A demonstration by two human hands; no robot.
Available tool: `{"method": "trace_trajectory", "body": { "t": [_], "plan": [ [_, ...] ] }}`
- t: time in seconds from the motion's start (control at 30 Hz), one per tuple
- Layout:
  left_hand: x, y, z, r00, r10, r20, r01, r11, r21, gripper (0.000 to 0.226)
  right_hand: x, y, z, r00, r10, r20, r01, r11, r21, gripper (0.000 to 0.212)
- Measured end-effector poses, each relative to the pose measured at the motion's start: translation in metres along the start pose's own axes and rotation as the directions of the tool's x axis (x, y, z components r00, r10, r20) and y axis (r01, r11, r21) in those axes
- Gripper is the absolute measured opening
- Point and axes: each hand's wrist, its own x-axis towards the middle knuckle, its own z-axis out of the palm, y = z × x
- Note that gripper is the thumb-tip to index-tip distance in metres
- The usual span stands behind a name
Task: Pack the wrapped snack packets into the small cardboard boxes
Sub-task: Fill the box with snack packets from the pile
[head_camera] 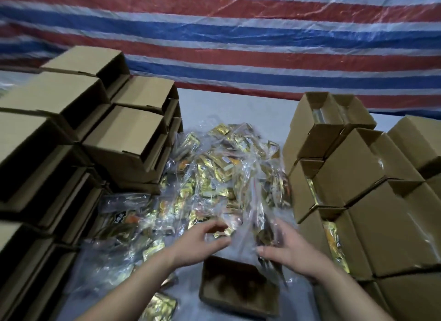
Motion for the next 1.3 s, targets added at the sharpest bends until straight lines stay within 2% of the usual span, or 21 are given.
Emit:
{"method": "trace_trajectory", "body": {
  "t": [0.07,0.13,0.23,0.33,0.43,0.53,0.63,0.73,0.77,0.8,0.83,0.87,0.9,0.93,0.97,1.0,1.03,1.1,1.2,1.23,1.3],
  "plan": [
    [-0.006,-0.037,0.005,0.993,-0.119,0.009,0.116,0.982,0.149,0.050,-0.001,0.000,0.003,0.990,0.060,0.128,-0.026,0.967,-0.252,0.072],
    [-0.009,-0.063,0.012,0.975,-0.212,0.065,0.196,0.961,0.197,0.052,0.001,0.003,0.012,0.961,0.150,0.231,-0.033,0.894,-0.446,0.070],
    [-0.012,-0.083,0.025,0.967,-0.246,0.071,0.236,0.963,0.129,0.041,0.009,0.010,0.033,0.902,0.252,0.352,0.004,0.808,-0.589,0.062],
    [-0.014,-0.094,0.034,0.966,-0.259,0.022,0.257,0.964,0.070,0.038,0.019,0.028,0.052,0.858,0.325,0.397,0.070,0.692,-0.719,0.051],
    [-0.015,-0.103,0.038,0.964,-0.264,0.019,0.265,0.963,-0.045,0.028,0.029,0.046,0.066,0.839,0.386,0.384,0.043,0.656,-0.753,0.060],
    [-0.015,-0.110,0.038,0.963,-0.268,0.015,0.267,0.956,-0.124,0.032,0.037,0.057,0.077,0.840,0.394,0.374,0.019,0.667,-0.745,0.070],
    [-0.016,-0.115,0.036,0.962,-0.271,0.036,0.273,0.955,-0.115,0.031,0.038,0.075,0.081,0.856,0.393,0.335,0.005,0.643,-0.766,0.066],
    [-0.016,-0.116,0.042,0.966,-0.257,0.033,0.259,0.964,-0.059,0.040,0.044,0.089,0.085,0.806,0.543,0.235,-0.095,0.512,-0.854,0.062],
    [-0.015,-0.115,0.045,0.967,-0.253,0.011,0.254,0.967,-0.030,0.041,0.047,0.095,0.088,0.826,0.532,0.186,-0.125,0.496,-0.859,0.057],
    [-0.014,-0.115,0.047,0.969,-0.246,-0.011,0.246,0.969,-0.005,0.038,0.042,0.112,0.091,0.842,0.490,0.227,-0.105,0.561,-0.821,0.053],
    [-0.013,-0.114,0.050,0.971,-0.237,-0.030,0.238,0.971,0.017,0.033,0.048,0.118,0.073,0.876,0.434,0.211,-0.183,0.703,-0.687,0.057],
    [-0.013,-0.112,0.053,0.973,-0.227,-0.043,0.229,0.973,0.040,0.028,0.046,0.120,0.076,0.692,0.628,0.355,-0.223,0.654,-0.723,0.070],
    [-0.013,-0.111,0.055,0.975,-0.214,-0.052,0.217,0.974,0.060,0.028,0.049,0.109,0.081,0.895,0.392,0.212,-0.166,0.735,-0.657,0.084],
    [-0.013,-0.110,0.056,0.977,-0.202,-0.064,0.207,0.975,0.076,0.032,0.050,0.096,0.090,0.796,0.555,0.242,-0.313,0.719,-0.620,0.083],
    [-0.013,-0.111,0.056,0.977,-0.196,-0.080,0.203,0.975,0.091,0.036,0.048,0.115,0.101,0.916,0.394,0.070,-0.168,0.536,-0.828,0.063],
    [-0.013,-0.111,0.056,0.977,-0.191,-0.094,0.200,0.974,0.102,0.038,0.043,0.119,0.106,0.898,0.420,0.130,-0.102,0.487,-0.867,0.060],
    [-0.012,-0.112,0.055,0.977,-0.187,-0.103,0.198,0.974,0.107,0.037,0.045,0.105,0.102,0.811,0.539,0.225,-0.063,0.464,-0.883,0.070],
    [-0.011,-0.112,0.054,0.979,-0.178,-0.098,0.189,0.975,0.117,0.032,0.042,0.092,0.088,0.836,0.519,0.181,-0.148,0.530,-0.835,0.061],
    [-0.010,-0.109,0.057,0.985,-0.142,-0.100,0.155,0.978,0.141,0.036,0.044,0.096,0.078,0.849,0.479,0.222,-0.102,0.562,-0.821,0.027],
    [-0.010,-0.109,0.059,0.985,-0.131,-0.111,0.146,0.979,0.142,0.037,0.047,0.096,0.081,0.829,0.504,0.240,-0.113,0.573,-0.812,0.026],
    [-0.010,-0.111,0.061,0.985,-0.118,-0.127,0.135,0.981,0.140,0.036,0.051,0.096,0.094,0.777,0.573,0.261,-0.155,0.576,-0.802,0.046]
  ]
}}
